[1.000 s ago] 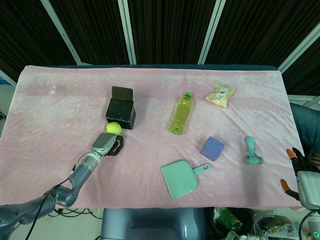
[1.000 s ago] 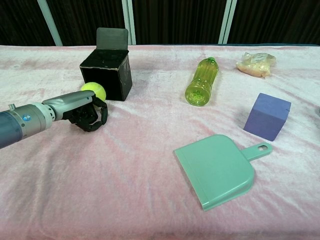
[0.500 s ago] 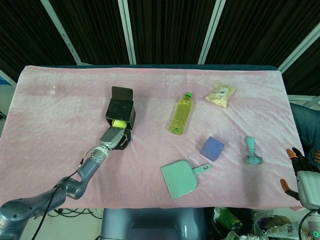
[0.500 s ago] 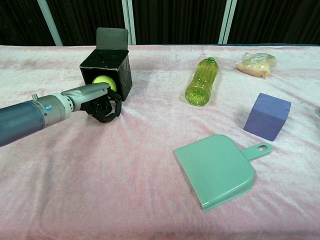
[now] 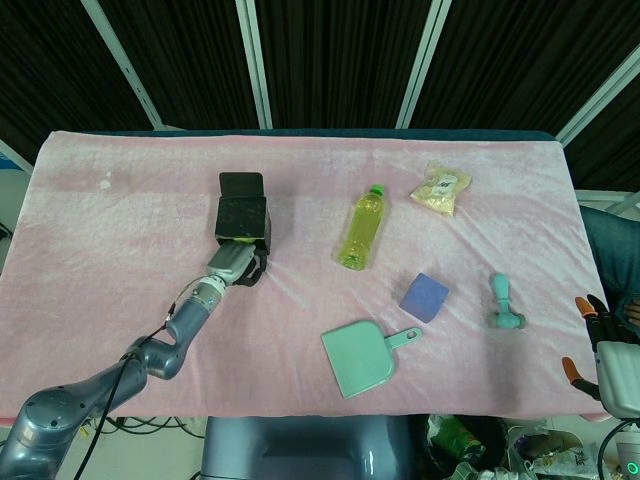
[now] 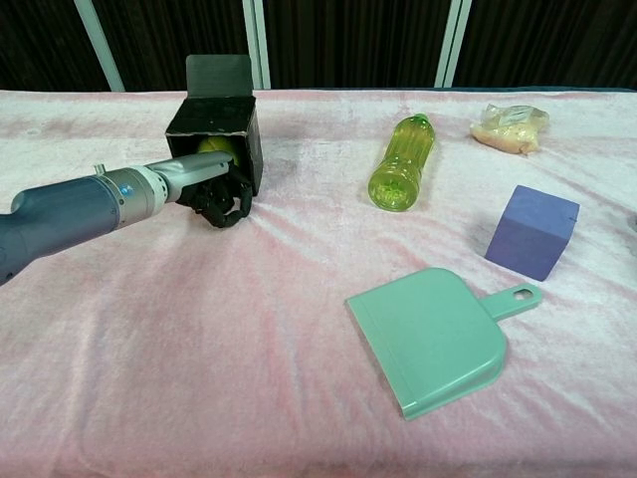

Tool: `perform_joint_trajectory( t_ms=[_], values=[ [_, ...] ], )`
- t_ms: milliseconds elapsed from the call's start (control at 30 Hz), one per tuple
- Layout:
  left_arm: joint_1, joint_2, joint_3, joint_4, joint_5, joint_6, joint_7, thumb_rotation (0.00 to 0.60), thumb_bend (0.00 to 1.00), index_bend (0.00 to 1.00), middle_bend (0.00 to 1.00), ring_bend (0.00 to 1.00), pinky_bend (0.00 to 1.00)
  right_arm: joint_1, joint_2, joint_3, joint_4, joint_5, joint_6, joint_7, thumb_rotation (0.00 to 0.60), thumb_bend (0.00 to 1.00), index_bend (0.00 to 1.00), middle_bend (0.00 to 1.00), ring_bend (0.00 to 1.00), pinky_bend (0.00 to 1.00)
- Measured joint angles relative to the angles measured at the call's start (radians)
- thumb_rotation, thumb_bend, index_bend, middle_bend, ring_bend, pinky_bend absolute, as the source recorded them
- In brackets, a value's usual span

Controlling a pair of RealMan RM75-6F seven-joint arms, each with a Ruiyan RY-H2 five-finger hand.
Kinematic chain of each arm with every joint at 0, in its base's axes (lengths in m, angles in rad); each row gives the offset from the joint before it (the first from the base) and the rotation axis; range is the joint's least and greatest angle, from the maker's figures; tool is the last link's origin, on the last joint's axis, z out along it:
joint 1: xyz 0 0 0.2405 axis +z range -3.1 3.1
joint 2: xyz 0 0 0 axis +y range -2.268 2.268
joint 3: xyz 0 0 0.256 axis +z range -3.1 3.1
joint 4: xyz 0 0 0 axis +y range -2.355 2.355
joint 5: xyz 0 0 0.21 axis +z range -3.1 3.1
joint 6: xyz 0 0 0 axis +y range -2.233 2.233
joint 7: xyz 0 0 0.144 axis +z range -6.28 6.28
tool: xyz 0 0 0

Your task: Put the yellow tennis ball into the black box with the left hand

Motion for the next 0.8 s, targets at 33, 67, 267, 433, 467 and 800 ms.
perform_joint_trajectory(
  t_ms=[33, 67, 267, 433, 467, 800],
  values=[
    [0.0, 0.0, 0.001, 0.0, 0.0, 0.001, -0.004, 0.6, 0.69, 0.87, 0.89, 0.79, 0.96, 0.0, 0.0, 0.0, 0.0, 0.0, 0.0, 0.0, 0.6, 0.25, 0.1, 0.06, 0.16, 0.32],
    [0.0, 0.0, 0.002, 0.0, 0.0, 0.002, -0.007, 0.6, 0.68, 0.87, 0.88, 0.79, 0.96, 0.0, 0.0, 0.0, 0.0, 0.0, 0.0, -0.001, 0.6, 0.25, 0.1, 0.06, 0.16, 0.32],
    [0.005, 0.011, 0.01, -0.021, 0.007, 0.021, -0.015, 0.6, 0.65, 0.82, 0.8, 0.71, 0.9, 0.0, -0.001, 0.001, 0.001, -0.001, 0.002, -0.004, 0.6, 0.25, 0.1, 0.06, 0.16, 0.32],
    [0.021, 0.037, 0.018, -0.075, 0.014, 0.061, -0.001, 0.6, 0.65, 0.75, 0.7, 0.61, 0.75, 0.0, -0.003, 0.001, 0.0, 0.0, 0.0, -0.007, 0.6, 0.25, 0.1, 0.06, 0.16, 0.32],
    [0.025, 0.044, 0.019, -0.088, 0.014, 0.068, 0.004, 0.6, 0.65, 0.73, 0.68, 0.58, 0.72, 0.0, -0.003, 0.0, 0.0, -0.001, 0.001, -0.007, 0.6, 0.25, 0.1, 0.06, 0.16, 0.32],
    [0.061, 0.124, 0.02, -0.252, -0.01, 0.127, 0.085, 0.6, 0.64, 0.61, 0.46, 0.33, 0.51, -0.002, -0.003, 0.001, -0.002, 0.0, 0.003, -0.008, 0.6, 0.25, 0.1, 0.06, 0.16, 0.32]
  ],
)
